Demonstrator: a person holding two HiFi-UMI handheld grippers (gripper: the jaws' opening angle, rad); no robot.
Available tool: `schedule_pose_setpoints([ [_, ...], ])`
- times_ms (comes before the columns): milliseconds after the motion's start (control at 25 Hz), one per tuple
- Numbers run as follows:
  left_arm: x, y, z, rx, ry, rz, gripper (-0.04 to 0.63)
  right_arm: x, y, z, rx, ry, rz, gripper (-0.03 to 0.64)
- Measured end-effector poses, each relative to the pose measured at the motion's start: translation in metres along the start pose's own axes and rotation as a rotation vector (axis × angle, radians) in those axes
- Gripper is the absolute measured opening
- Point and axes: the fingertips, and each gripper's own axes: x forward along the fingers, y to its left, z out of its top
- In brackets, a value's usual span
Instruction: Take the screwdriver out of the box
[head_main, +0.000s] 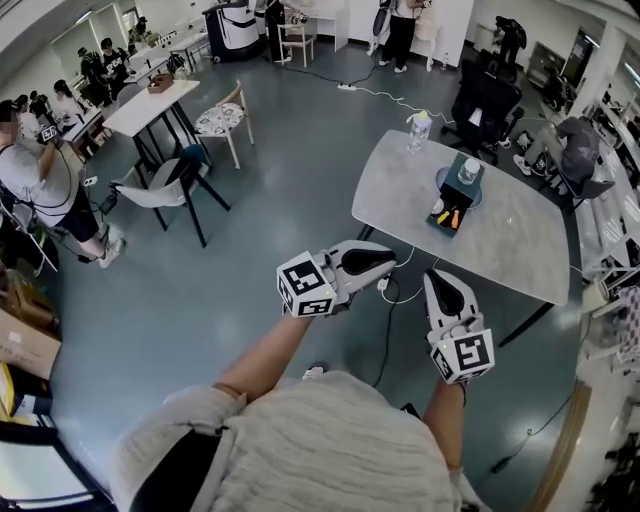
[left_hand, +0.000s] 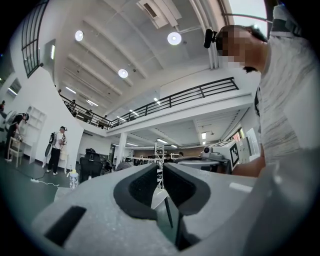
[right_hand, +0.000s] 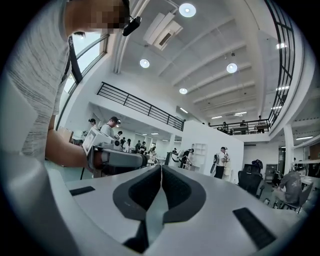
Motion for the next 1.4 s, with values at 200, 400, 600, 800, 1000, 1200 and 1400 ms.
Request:
schedule_pose_setpoints([
  [200, -0.016, 0.037, -0.003, -0.031, -0.005, -0.047, 0.038, 0.045, 0.011, -0.005, -0.034, 0.042, -0.002, 0.012],
  [400, -0.010, 0.054, -0.011, -0.045, 0.002, -0.111, 0.038, 0.067, 0.010, -0.020, -0.038, 0.091, -0.017, 0.012],
  [600, 0.012, 0.059, -0.025, -0.075, -0.002, -0.152, 0.038, 0.070, -0.012, -0.032, -0.023, 0.117, -0.031, 0.012],
  [800, 0.050, 0.069, -0.043, -0.085, 0.009, -0.146, 0.038, 0.069, -0.050, -0.047, 0.000, 0.114, -0.036, 0.012],
  [1000, 0.113, 0.072, -0.053, -0.085, 0.017, -0.153, 0.038, 0.053, -0.105, -0.058, 0.008, 0.110, -0.021, 0.012],
  [1200, 0.185, 0.068, -0.067, -0.065, 0.046, -0.180, 0.038, 0.028, -0.170, -0.072, 0.045, 0.085, -0.034, 0.012],
  [1400, 0.242, 0.060, -0.078, -0.053, 0.070, -0.172, 0.038, -0.001, -0.220, -0.085, 0.074, 0.076, -0.031, 0.012],
])
